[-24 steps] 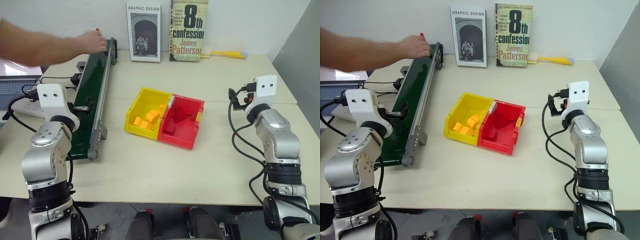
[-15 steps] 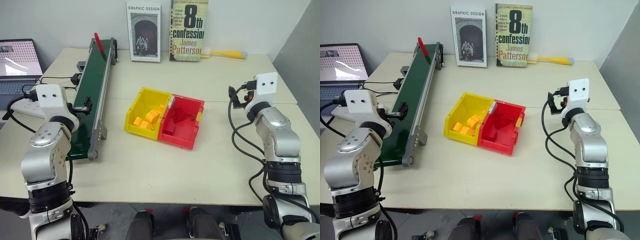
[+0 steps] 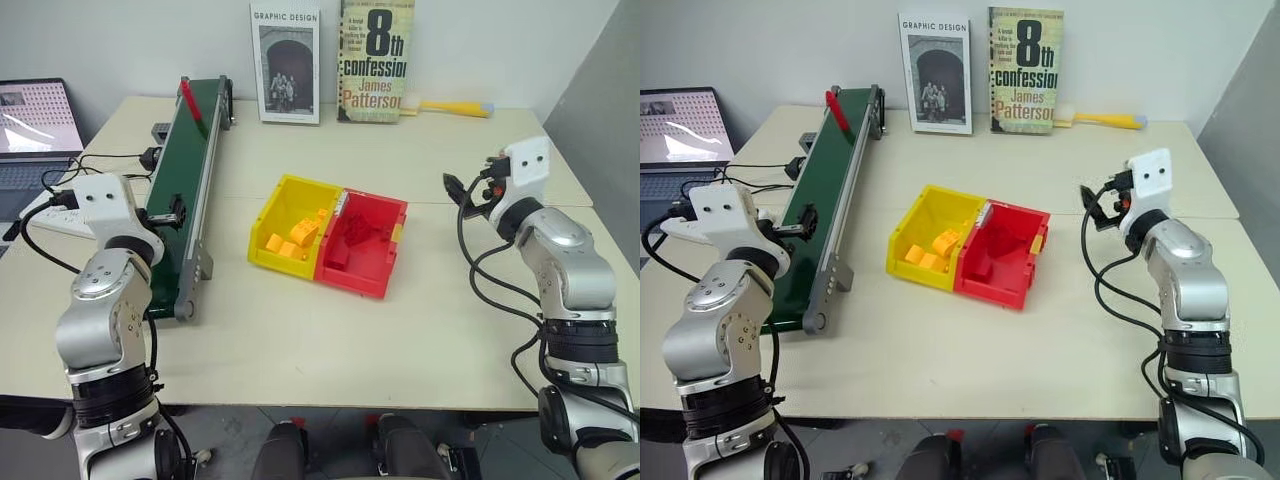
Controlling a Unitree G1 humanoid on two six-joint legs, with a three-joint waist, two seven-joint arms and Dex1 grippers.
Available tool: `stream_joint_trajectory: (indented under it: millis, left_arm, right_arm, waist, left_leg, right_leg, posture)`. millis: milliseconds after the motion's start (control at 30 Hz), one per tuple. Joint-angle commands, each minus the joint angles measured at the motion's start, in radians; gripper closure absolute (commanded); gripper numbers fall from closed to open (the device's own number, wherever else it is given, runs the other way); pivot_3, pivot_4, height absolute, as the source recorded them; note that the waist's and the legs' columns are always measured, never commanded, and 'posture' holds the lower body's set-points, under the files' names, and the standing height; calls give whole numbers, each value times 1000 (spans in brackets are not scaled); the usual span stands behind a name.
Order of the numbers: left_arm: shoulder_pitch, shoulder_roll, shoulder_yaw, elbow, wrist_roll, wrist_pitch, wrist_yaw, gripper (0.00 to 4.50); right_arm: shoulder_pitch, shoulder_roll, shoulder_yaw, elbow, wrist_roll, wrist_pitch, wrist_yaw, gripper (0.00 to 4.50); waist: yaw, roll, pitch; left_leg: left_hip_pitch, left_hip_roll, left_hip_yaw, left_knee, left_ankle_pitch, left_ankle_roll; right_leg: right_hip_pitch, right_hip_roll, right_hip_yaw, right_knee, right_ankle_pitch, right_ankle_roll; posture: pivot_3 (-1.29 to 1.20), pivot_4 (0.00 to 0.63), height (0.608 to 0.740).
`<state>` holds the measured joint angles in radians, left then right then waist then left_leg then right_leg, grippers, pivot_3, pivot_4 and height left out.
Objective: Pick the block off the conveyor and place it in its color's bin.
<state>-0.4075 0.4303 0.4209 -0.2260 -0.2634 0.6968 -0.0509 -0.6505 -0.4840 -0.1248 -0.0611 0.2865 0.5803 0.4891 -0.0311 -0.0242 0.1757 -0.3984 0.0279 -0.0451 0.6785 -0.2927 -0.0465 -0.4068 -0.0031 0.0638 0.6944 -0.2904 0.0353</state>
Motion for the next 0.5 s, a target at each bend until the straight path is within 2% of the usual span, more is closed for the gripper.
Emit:
stream_joint_trajectory:
  millis: [33,200,500]
  left_arm:
    - [-21,-1,0,1,8,-39,9,27]
    - [-42,-1,-9,28,17,-53,21,27]
    - [-67,-3,-6,58,20,-74,45,27]
  right_arm:
    - [-65,-66,16,-91,95,44,151,0]
    - [-149,-74,32,-142,249,147,283,0]
    - [-186,-74,59,-180,327,198,332,0]
  waist:
    - [1,0,0]
    - [1,0,0]
    - [2,0,0]
  left_leg:
    - [0,0,0,0,0,0]
    - [0,0,-2,0,0,0]
    - [-1,1,-3,0,0,0]
  right_leg:
    - [0,0,0,0,0,0]
    - [1,0,-2,-1,0,0]
    - [1,-1,-2,-2,0,0]
  posture:
    - [0,150,740]
    - [0,150,740]
    - [0,150,740]
